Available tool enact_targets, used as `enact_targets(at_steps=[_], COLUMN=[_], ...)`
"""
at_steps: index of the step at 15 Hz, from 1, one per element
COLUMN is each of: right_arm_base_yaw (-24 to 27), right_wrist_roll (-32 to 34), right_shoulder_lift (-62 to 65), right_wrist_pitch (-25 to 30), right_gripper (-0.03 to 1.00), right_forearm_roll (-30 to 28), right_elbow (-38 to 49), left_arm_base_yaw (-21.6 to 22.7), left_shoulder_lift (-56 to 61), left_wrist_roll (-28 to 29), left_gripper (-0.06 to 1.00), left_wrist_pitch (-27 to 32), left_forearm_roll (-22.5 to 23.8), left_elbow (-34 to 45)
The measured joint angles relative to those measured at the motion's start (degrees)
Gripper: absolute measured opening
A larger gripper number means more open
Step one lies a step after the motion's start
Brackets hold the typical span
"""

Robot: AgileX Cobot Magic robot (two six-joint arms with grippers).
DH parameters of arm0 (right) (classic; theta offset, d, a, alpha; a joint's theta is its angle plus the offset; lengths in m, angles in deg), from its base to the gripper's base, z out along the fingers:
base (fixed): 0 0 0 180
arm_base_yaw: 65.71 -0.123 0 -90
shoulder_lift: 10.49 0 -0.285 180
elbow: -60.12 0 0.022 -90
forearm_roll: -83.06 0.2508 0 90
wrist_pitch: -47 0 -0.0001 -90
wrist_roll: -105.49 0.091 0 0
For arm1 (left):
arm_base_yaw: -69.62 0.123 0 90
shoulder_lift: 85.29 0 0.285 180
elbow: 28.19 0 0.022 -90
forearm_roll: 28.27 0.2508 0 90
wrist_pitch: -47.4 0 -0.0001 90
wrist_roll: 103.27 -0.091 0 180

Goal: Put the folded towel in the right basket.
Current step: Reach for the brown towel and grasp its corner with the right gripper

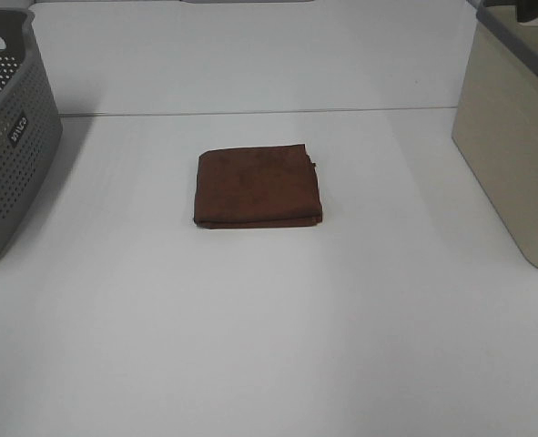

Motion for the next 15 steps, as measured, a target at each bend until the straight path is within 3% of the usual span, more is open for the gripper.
enact_targets(at_steps=[6, 10, 15], right_arm_base_yaw=[-9.7, -10.3, -10.3], right_wrist_roll=[-0.1, 2.8, 3.2], right_shoulder_lift=[-22.7, -34.1, -52.3], right_wrist_pitch=[8.4, 10.0, 20.1], right_gripper=[0.72, 0.71, 0.71], right_forearm_roll=[0.7, 4.9, 14.4], right_elbow=[-21.7, -30.2, -43.1], left_arm_base_yaw=[0.0, 0.0, 0.0], left_shoulder_lift=[0.0, 0.0, 0.0], left_wrist_roll=[0.0, 0.0, 0.0], left_gripper=[0.97, 0.97, 0.97], left_wrist_pitch=[0.0, 0.0, 0.0], left_forearm_roll=[0.0, 0.0, 0.0], left_elbow=[0.0, 0.0, 0.0])
